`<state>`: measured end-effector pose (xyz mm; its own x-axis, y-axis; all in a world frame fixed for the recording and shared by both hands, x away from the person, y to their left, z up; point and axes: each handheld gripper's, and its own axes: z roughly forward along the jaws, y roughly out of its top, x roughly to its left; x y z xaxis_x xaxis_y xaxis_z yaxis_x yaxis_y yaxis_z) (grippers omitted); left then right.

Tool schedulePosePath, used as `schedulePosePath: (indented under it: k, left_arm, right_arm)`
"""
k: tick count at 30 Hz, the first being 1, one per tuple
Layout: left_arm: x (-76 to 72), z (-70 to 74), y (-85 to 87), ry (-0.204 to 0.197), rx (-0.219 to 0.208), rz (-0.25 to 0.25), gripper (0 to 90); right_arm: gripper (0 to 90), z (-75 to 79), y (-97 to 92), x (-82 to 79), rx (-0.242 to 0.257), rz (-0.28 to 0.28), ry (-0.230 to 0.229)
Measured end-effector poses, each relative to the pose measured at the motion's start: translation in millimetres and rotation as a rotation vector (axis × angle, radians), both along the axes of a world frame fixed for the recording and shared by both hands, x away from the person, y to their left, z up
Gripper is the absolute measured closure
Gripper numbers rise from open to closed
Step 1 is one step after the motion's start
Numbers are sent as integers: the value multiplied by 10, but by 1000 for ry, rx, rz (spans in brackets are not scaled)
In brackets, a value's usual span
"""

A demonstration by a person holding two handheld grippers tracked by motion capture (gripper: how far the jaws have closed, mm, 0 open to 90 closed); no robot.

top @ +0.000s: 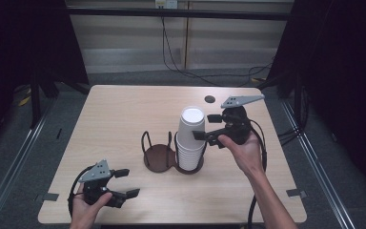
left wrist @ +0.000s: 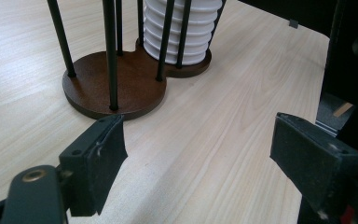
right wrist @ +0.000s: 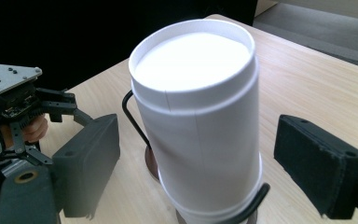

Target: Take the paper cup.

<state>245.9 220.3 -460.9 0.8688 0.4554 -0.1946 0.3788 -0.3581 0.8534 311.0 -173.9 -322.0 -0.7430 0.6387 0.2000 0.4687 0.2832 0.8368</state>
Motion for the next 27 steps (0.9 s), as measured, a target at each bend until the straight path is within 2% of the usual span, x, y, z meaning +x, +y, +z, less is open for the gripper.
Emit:
schedulePosePath:
  k: [4, 8, 11, 14, 20, 27]
  left_arm:
    - [2, -3, 13, 15, -19, 2, 178]
    - [0, 1, 20, 10, -23, 5, 178]
    - [2, 1, 17, 5, -16, 3, 178]
    - [2, -1, 13, 9, -16, 1, 178]
    - [-1, -2, 10, 11, -14, -1, 178]
    - [1, -5, 3, 12, -11, -1, 178]
  right_arm:
    - [149, -24, 89, 74, -23, 17, 16]
    - [144, -87, 175, 160, -45, 24, 32]
    - [150, -107, 194, 224, -34, 24, 45]
    - [148, -110, 248, 267, -62, 28, 50]
    - [179, -73, 312, 273, -83, 20, 12]
    - [201, -43, 329, 251, -112, 15, -8]
